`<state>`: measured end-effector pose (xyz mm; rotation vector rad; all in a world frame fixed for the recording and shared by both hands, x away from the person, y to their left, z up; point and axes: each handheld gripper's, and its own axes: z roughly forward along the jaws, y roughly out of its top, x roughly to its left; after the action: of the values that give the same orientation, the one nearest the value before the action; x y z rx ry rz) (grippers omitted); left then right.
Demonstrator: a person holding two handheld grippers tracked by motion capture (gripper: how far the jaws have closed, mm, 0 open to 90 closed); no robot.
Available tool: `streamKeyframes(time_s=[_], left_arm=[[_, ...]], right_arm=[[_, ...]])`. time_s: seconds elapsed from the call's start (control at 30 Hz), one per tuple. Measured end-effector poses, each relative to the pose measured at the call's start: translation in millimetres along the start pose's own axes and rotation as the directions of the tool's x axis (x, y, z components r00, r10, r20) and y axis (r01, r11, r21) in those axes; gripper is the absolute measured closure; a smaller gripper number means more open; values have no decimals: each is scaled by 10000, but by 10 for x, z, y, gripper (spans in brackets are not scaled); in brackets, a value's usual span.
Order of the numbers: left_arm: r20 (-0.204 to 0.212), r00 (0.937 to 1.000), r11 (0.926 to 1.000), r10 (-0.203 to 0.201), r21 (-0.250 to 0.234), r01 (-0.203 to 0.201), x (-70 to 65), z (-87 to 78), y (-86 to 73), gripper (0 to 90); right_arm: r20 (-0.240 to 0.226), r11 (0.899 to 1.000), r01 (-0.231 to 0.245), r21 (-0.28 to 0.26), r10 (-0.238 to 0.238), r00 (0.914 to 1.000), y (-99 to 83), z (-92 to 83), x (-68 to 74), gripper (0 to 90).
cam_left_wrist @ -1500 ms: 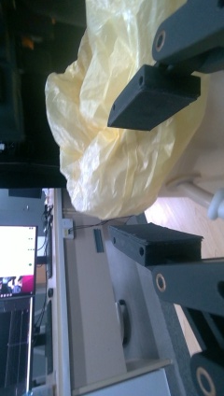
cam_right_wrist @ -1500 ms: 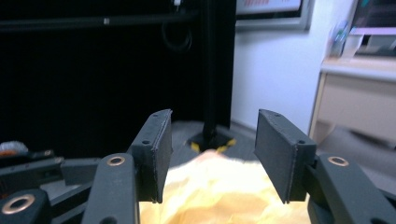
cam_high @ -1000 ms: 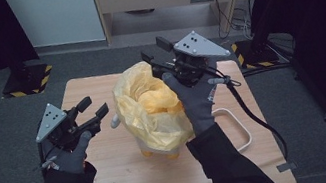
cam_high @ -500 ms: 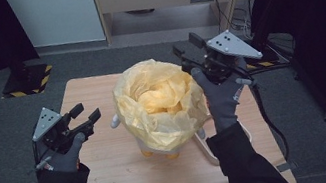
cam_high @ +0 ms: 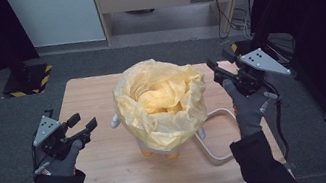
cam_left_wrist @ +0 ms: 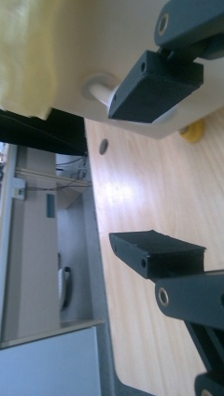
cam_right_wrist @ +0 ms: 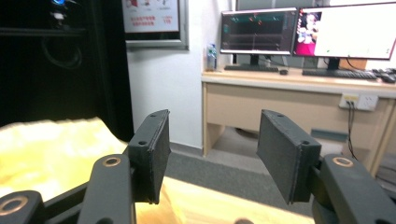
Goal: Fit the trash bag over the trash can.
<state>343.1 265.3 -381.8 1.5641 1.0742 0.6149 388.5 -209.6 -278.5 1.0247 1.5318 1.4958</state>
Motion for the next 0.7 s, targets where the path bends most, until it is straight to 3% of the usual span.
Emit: streamKeyframes(time_s=[0.33, 0.7], left_arm=[[-237, 9995, 9943, 221, 1046, -195, 108, 47, -343, 326], [-117, 9995, 9736, 301, 2267, -266, 161, 118, -656, 318]], right_arm=[[339, 9954, -351, 896, 322, 9989, -534, -52, -236, 437], [309, 9711, -571, 2316, 513, 9982, -1234, -87, -392, 434]])
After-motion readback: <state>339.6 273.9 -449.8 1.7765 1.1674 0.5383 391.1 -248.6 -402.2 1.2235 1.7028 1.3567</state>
